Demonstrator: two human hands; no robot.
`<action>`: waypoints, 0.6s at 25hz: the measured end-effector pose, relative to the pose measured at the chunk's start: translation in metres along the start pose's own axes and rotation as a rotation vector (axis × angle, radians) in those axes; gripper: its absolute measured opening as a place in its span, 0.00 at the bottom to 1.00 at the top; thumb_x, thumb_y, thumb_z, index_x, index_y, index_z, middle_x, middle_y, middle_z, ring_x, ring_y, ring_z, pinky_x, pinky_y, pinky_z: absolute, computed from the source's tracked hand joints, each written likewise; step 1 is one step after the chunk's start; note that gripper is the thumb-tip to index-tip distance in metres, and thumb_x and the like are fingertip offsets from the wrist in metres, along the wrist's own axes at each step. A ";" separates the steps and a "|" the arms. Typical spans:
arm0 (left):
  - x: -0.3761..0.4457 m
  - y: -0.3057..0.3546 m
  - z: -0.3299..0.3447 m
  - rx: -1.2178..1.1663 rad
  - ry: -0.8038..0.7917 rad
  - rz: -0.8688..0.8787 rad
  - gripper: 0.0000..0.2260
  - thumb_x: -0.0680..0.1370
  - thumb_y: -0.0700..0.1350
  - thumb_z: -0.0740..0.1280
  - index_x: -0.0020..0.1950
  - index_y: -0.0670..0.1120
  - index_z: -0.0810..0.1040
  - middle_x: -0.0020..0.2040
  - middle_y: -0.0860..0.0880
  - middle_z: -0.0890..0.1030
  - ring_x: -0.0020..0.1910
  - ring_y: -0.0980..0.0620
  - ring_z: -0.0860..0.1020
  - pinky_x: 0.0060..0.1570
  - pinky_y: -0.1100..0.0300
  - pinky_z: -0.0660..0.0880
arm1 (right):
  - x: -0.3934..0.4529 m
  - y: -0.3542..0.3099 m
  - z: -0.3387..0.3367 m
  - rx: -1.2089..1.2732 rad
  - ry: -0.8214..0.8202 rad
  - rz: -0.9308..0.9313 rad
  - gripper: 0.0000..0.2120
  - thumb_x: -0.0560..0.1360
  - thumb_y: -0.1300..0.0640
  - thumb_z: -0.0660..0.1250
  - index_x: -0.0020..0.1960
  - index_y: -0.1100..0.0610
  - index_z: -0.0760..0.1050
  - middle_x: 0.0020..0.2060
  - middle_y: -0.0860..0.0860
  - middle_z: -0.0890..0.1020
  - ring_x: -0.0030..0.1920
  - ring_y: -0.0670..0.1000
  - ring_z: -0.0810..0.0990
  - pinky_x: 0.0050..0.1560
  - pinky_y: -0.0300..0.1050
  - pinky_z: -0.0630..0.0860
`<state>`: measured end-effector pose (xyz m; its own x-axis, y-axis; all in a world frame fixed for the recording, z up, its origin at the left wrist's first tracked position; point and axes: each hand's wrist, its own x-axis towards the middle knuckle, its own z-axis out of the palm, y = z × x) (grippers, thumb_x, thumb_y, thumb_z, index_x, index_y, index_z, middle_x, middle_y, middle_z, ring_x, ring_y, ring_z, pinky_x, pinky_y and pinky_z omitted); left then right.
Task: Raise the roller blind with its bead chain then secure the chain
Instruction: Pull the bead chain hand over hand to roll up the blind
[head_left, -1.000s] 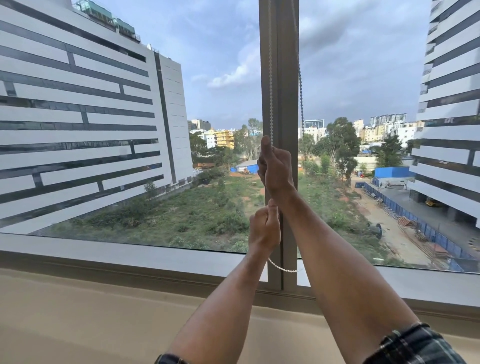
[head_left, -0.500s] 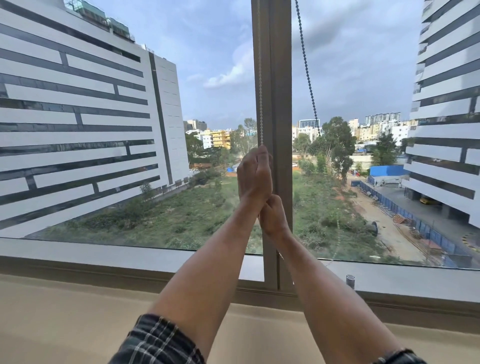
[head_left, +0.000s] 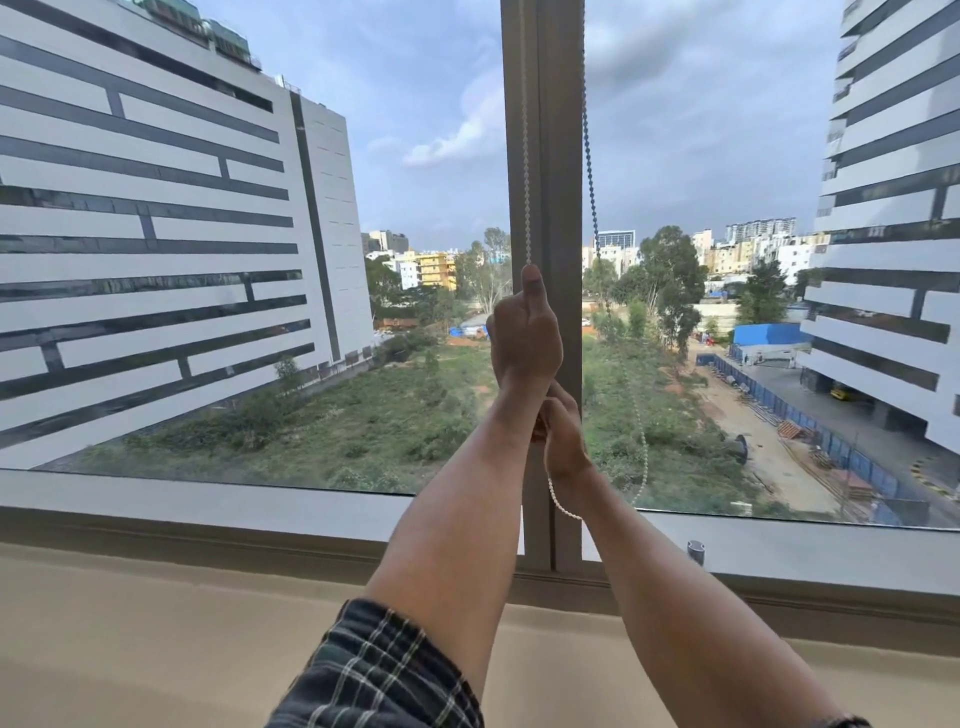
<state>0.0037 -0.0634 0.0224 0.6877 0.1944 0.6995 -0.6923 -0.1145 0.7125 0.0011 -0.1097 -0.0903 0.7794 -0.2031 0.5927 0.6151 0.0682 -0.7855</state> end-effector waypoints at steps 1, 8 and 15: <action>-0.002 -0.005 -0.002 0.014 -0.007 -0.006 0.32 0.86 0.58 0.54 0.22 0.48 0.60 0.17 0.54 0.60 0.18 0.55 0.60 0.29 0.59 0.58 | 0.005 -0.001 -0.005 0.097 0.002 0.000 0.10 0.75 0.58 0.57 0.42 0.53 0.77 0.29 0.51 0.69 0.31 0.46 0.65 0.33 0.43 0.60; -0.050 -0.061 -0.019 0.137 -0.047 -0.125 0.32 0.87 0.54 0.55 0.22 0.48 0.62 0.18 0.55 0.63 0.19 0.55 0.62 0.26 0.59 0.56 | 0.058 -0.059 -0.010 0.113 0.134 -0.063 0.17 0.86 0.52 0.56 0.60 0.62 0.77 0.36 0.51 0.80 0.31 0.48 0.73 0.32 0.45 0.66; -0.077 -0.071 -0.013 0.205 -0.115 -0.160 0.30 0.87 0.53 0.54 0.25 0.45 0.60 0.22 0.51 0.63 0.22 0.52 0.61 0.24 0.56 0.55 | 0.070 -0.107 0.039 0.130 -0.067 0.077 0.28 0.85 0.38 0.52 0.30 0.50 0.65 0.23 0.45 0.62 0.22 0.46 0.55 0.25 0.36 0.53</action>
<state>-0.0029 -0.0577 -0.0832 0.8131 0.1150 0.5706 -0.5225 -0.2880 0.8025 -0.0060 -0.0932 0.0423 0.8282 -0.1277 0.5458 0.5604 0.2077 -0.8018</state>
